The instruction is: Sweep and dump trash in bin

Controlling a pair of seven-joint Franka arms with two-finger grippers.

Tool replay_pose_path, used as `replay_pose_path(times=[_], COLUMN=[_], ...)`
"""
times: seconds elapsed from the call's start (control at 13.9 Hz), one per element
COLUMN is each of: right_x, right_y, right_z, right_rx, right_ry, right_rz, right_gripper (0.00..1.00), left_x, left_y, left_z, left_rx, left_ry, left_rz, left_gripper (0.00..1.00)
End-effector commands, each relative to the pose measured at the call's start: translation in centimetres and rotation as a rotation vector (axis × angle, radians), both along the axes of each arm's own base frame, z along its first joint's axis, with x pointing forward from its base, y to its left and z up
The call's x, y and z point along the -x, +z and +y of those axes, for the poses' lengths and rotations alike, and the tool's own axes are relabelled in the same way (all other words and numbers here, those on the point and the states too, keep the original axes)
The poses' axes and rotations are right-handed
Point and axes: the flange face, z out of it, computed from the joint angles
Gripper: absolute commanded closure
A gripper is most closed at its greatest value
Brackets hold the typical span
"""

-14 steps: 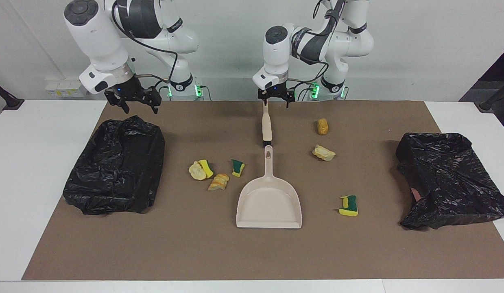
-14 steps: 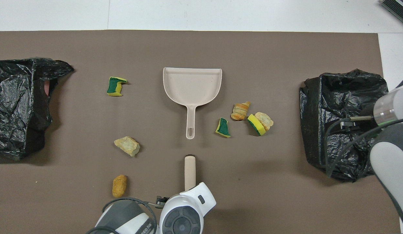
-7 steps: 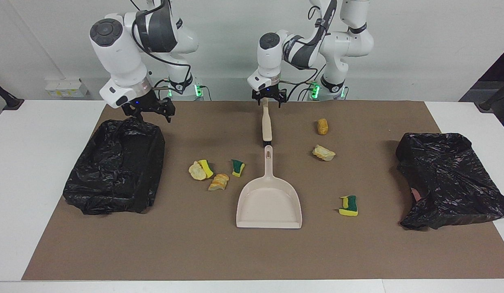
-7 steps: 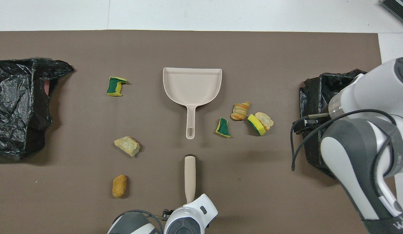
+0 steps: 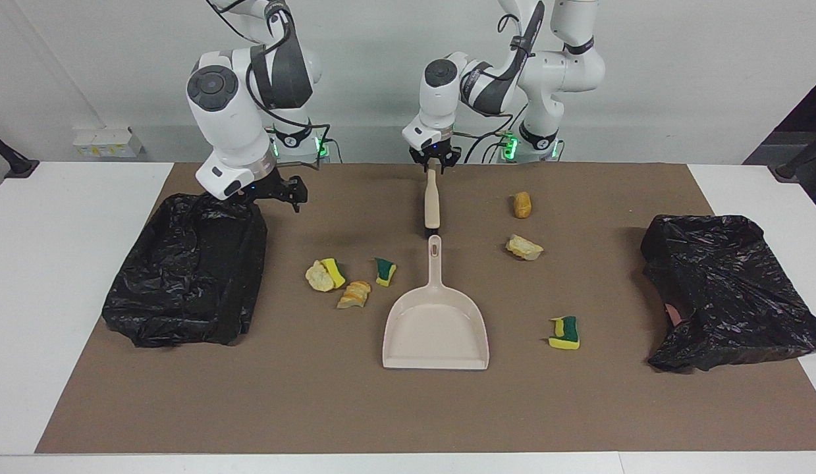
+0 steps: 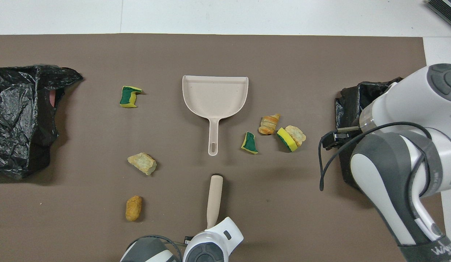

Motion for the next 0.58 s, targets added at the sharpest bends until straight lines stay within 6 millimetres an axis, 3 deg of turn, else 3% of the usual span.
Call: replay_pose_path(times=[0.0,0.07,0.22,0.36,0.5], right_x=[-0.2,-0.6,-0.8,-0.4,-1.2], right_y=[0.8,1.0,1.7,2.1,2.1], right_z=[0.6,1.3,4.0,6.8,9.3], right_rx=[-0.002,-0.001,-0.002,-0.004,-0.012], right_ry=[-0.016,-0.031,-0.096,-0.151,-0.191], right_rz=[-0.018,-0.018,-0.028,-0.052,-0.056], right_gripper=[0.0,0.0,0.0,0.0,0.0], left_x=[0.2,-0.4,-3.7,-7.1,-11.9], left_y=[0.4,1.1,3.0,5.0,7.4], left_z=[0.0,0.1,2.2,5.1,9.0], left_rx=[-0.004,-0.004,-0.001,0.012,-0.005], left_ry=[-0.007,0.003,0.03,0.023,0.03], left_rz=[0.025,0.032,0.061,0.072,-0.001], left_gripper=[1.0,1.0,1.0,1.0,1.0])
